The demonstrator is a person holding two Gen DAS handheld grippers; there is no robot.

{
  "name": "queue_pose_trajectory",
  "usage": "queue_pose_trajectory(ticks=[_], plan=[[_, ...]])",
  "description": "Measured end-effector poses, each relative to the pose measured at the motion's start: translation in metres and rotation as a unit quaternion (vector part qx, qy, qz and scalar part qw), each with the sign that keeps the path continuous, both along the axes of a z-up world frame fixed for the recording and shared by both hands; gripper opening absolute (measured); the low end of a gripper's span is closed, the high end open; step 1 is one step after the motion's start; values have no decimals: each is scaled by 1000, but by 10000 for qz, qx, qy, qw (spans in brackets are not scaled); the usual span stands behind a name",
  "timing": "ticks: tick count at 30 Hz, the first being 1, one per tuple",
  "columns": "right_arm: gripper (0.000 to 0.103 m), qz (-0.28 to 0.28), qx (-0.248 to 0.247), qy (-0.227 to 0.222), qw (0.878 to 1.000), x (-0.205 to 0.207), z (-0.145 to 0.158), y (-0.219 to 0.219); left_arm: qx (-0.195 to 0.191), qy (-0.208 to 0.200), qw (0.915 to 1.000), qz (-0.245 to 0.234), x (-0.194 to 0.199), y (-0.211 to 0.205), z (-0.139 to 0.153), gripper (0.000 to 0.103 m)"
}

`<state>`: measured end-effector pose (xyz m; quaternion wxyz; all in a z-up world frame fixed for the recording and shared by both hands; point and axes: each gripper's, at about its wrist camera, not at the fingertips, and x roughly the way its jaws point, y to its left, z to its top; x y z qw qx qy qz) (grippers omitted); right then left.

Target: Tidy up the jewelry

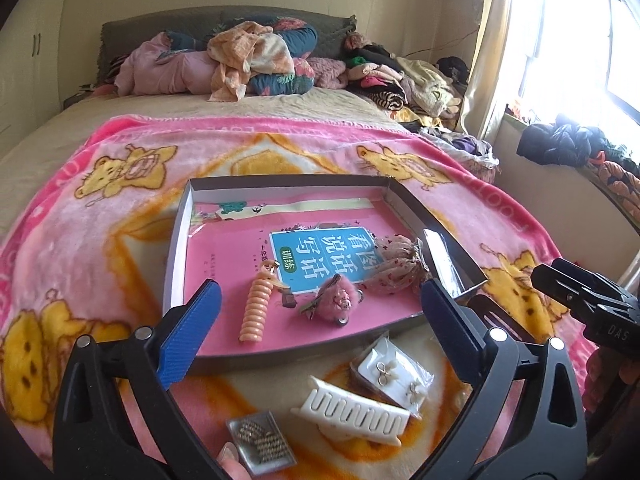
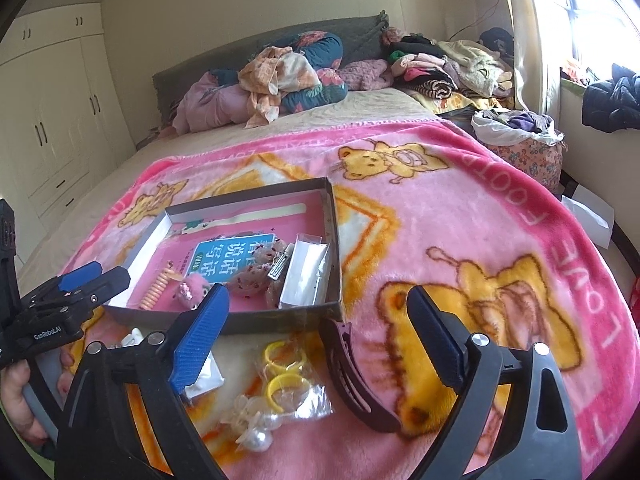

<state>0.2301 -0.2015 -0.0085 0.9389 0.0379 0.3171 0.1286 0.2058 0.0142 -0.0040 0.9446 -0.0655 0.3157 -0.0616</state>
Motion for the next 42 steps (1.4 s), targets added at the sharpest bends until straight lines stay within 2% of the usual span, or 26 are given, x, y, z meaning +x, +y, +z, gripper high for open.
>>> queue_pose_trajectory(ticks=[16,36,42], plan=[[88,104,-105,-62,9999,-37,2,8,3,-137,9999,-35,-29,4,1,91],[88,265,-216,104,9994,-63,-19,24,79,-41,10000,28,-55,15,-13,91],[88,270,-178,279,9991,-66,-32,25,139,46,9999,35,-61,15,-22,91]])
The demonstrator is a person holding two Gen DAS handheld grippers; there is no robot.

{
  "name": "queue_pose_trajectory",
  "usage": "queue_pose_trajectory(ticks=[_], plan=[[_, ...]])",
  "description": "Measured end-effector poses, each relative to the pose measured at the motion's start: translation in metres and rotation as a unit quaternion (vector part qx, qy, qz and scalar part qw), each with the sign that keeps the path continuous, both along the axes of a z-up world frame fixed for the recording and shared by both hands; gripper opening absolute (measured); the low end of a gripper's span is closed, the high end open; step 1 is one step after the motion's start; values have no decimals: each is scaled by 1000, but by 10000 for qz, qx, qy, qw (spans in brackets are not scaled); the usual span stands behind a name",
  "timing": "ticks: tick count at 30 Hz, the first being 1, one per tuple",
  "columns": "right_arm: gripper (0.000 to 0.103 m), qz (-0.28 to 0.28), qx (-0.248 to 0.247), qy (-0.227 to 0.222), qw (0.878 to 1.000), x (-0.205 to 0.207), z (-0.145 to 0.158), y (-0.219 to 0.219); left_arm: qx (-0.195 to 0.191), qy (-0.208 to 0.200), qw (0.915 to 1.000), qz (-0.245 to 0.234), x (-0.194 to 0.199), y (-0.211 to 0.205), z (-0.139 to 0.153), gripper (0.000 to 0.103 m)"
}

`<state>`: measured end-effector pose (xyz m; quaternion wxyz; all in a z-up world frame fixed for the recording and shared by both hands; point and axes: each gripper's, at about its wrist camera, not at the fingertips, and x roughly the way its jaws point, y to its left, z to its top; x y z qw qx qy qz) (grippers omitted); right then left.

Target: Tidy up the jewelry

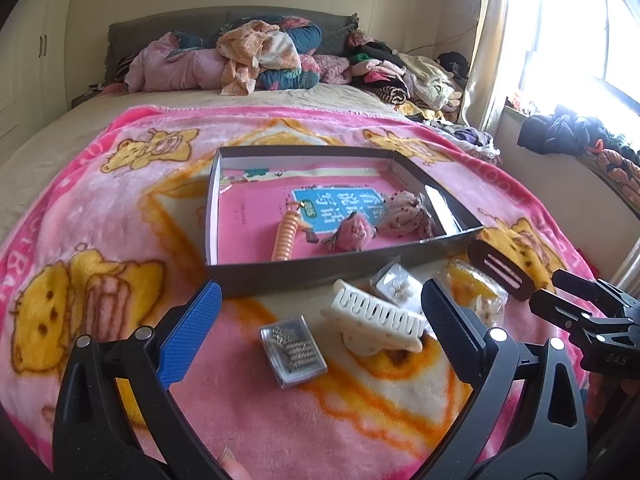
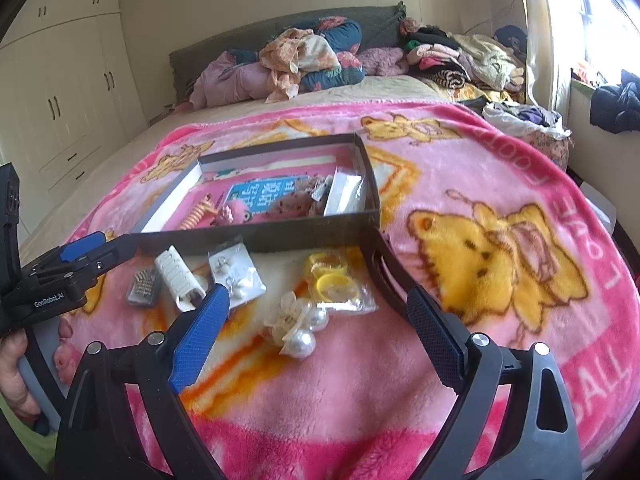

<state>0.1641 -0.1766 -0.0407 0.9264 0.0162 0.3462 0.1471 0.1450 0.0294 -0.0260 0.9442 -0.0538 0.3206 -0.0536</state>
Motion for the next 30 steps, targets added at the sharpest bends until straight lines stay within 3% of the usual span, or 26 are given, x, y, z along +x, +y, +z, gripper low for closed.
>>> queue_pose_trajectory(ticks=[17,25,28,30], plan=[[87,77,-136,690,9975,28,-42,15,125,422,9990,-70,-6,4,-38,91],[69,146,-225,845,9961,45,-55,24,63,562,9983,-159,-4,4,-50,91],[59,132,-191,823,9963,50,-56,26,20,611,9979,-205,-3,4,-54,91],[45,189,-126,799,9965,52,-55,26,-3,623,9978,-218,-2,4,-55,91]])
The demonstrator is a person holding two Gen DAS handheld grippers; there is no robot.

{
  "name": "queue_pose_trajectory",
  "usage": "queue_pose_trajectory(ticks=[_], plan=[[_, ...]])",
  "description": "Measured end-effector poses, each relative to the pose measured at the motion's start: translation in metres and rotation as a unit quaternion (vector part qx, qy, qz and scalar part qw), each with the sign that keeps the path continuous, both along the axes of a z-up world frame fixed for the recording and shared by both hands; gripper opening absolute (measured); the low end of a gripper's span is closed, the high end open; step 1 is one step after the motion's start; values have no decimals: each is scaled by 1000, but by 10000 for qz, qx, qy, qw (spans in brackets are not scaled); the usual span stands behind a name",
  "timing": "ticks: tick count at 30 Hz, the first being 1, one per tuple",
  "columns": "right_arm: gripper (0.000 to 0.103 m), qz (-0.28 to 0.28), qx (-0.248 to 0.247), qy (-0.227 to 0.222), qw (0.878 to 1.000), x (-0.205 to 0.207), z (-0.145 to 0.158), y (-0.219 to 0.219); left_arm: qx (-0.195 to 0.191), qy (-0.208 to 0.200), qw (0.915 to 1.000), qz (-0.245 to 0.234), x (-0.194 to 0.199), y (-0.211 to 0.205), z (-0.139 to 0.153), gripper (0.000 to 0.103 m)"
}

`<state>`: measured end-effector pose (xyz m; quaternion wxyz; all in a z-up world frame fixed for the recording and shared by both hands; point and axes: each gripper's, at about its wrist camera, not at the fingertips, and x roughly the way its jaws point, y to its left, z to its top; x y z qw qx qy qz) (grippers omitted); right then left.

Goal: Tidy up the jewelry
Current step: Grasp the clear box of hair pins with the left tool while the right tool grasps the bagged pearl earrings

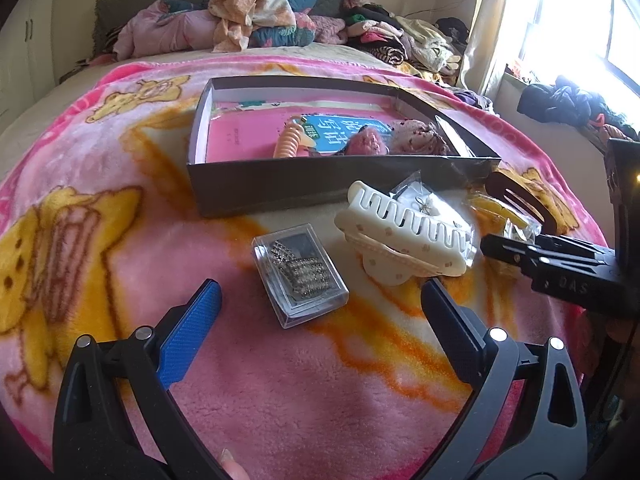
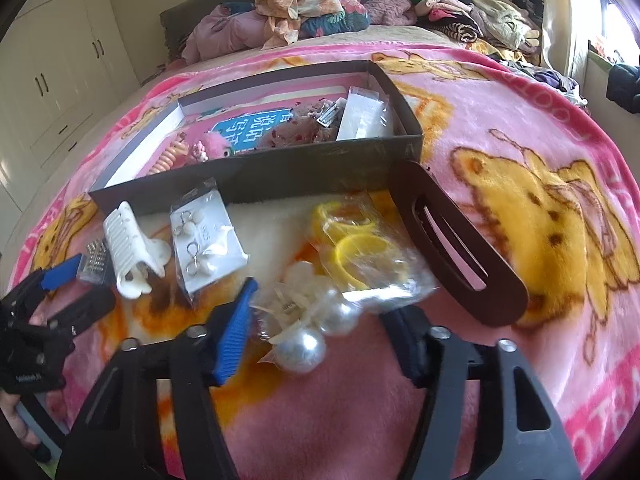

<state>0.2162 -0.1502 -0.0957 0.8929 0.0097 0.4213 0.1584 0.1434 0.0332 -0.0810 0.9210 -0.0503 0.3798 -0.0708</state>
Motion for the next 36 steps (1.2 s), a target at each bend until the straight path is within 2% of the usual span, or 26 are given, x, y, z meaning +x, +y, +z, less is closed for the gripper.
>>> queue_pose_trajectory(ticks=[3,11,18,22,36], plan=[[45,38,-43,-56,10000,0,1,1,-51,12,10000,-32,2,-1,0,85],[45,31,159,-82,9998,-5,5,-6,-115,80,9999,-84,4,-4,-2,60],[45,42,276,-86,9996,-11,7,-9,-141,111,9998,-46,4,-2,-1,44],[45,62,327,-115,9994,-17,10,-10,-149,103,9998,-46,4,-1,-1,28],[45,279,486,-266,9981,-36,29,-7,-191,-87,9996,-187,-6,-1,15,25]])
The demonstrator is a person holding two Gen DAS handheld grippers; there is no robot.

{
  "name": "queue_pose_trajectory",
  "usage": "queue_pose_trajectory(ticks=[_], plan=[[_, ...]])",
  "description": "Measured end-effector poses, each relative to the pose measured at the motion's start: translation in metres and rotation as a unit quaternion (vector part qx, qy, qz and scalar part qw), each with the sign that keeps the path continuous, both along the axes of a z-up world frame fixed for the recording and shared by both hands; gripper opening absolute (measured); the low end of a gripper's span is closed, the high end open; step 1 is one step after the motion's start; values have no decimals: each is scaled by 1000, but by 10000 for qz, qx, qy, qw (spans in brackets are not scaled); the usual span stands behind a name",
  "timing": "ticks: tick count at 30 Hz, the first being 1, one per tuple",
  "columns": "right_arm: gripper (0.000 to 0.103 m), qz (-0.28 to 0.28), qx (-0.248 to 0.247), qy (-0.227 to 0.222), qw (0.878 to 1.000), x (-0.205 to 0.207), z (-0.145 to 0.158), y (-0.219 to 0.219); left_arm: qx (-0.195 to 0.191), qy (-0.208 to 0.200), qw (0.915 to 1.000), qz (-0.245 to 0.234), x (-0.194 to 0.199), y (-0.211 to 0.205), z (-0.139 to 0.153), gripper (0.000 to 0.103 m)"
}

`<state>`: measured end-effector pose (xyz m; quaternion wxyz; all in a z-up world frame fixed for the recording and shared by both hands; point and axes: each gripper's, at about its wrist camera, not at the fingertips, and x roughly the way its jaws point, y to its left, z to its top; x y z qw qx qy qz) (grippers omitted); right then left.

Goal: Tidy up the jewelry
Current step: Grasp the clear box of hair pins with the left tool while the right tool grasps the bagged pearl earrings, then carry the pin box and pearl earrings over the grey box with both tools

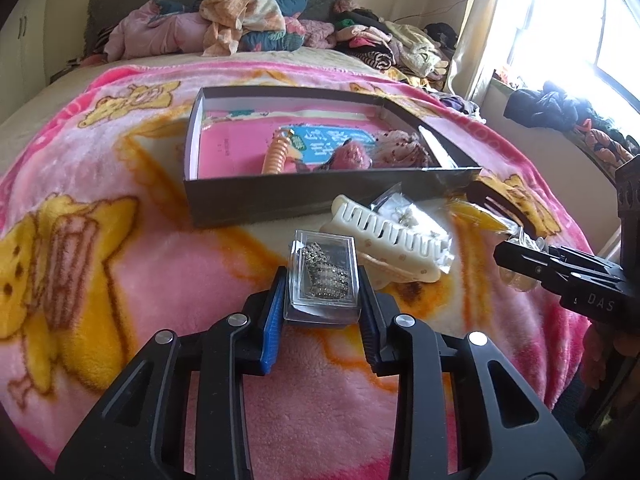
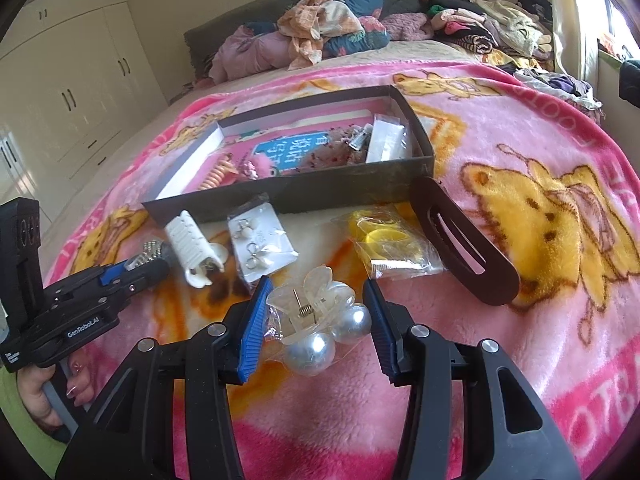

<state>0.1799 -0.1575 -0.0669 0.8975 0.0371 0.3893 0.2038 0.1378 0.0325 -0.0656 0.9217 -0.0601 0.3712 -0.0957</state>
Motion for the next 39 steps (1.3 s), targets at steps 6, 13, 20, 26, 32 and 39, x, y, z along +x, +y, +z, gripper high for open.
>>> queue_pose_trajectory(ticks=[6,13,20,26,32,39], plan=[[45,74,91,-89,9999,-5,11,4,-37,-120,9999,0,-2,4,11,25],[45,146,64,-194,9997,-6,21,11,-105,-263,9996,36,-1,10,21,25],[45,224,-14,-262,9994,0,30,21,-197,-335,9992,80,5,17,25,25],[45,298,-78,-338,9990,8,37,32,-310,-388,9987,139,11,23,29,25],[45,344,-142,-393,9985,21,43,43,-370,-466,9980,198,20,27,36,25],[45,328,-189,-437,9983,37,47,49,-435,-527,9974,221,31,31,41,25]])
